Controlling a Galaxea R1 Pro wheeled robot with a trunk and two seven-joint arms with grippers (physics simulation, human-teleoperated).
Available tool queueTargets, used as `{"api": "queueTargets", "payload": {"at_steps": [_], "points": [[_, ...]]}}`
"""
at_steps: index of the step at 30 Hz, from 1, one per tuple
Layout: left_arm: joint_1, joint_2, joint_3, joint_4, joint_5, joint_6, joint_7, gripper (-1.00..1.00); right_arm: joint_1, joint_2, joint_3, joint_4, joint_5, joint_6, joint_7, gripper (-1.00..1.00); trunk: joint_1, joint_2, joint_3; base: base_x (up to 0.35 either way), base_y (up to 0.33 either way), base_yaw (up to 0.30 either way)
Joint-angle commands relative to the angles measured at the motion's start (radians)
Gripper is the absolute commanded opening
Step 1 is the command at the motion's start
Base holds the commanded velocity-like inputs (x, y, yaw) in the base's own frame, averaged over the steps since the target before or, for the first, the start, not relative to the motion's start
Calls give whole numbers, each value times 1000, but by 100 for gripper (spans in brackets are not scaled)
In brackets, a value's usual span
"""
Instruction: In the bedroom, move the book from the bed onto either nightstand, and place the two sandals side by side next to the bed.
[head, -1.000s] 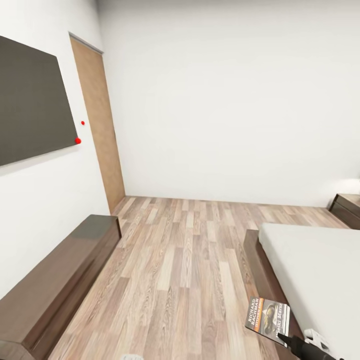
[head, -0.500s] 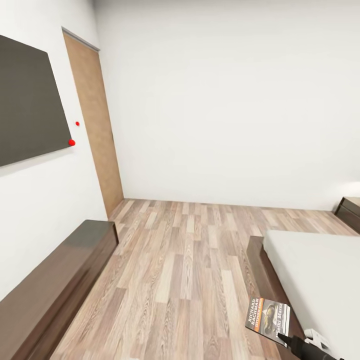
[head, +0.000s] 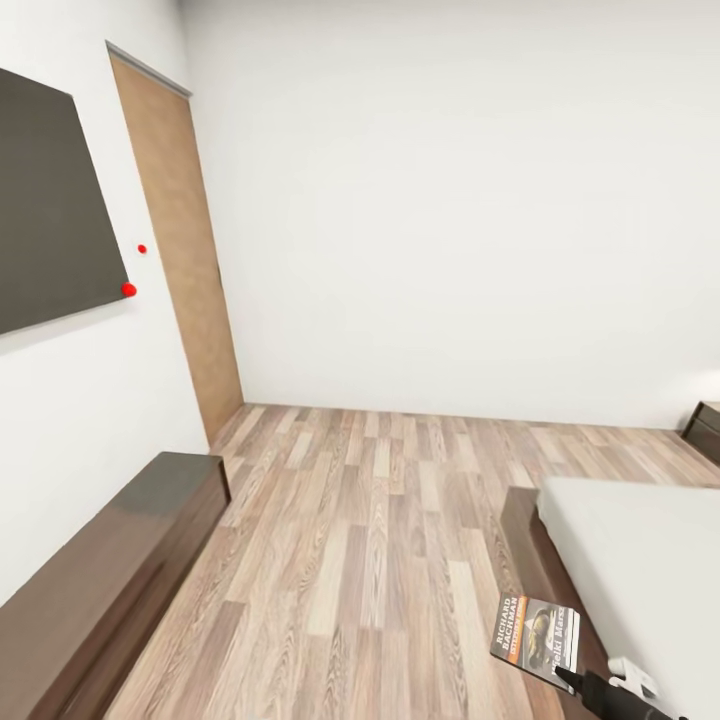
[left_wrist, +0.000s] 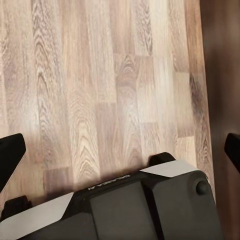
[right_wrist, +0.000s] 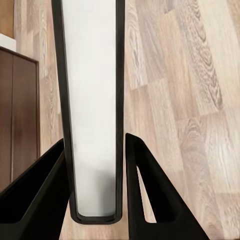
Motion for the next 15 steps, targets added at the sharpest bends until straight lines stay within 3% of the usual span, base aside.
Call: {"api": "queueTargets", "payload": {"at_steps": [1,15], "points": [[-1,0,-8,2,7,-5,-3,100,-1,0,-6,-1,-9,11,3,-100,1,-2,-2,316,0,0],[-1,0,-8,2,7,-5,-2,100,-1,17,-8,-1,-8,11,4,-100,1,-2,-2,319,0,0]]}}
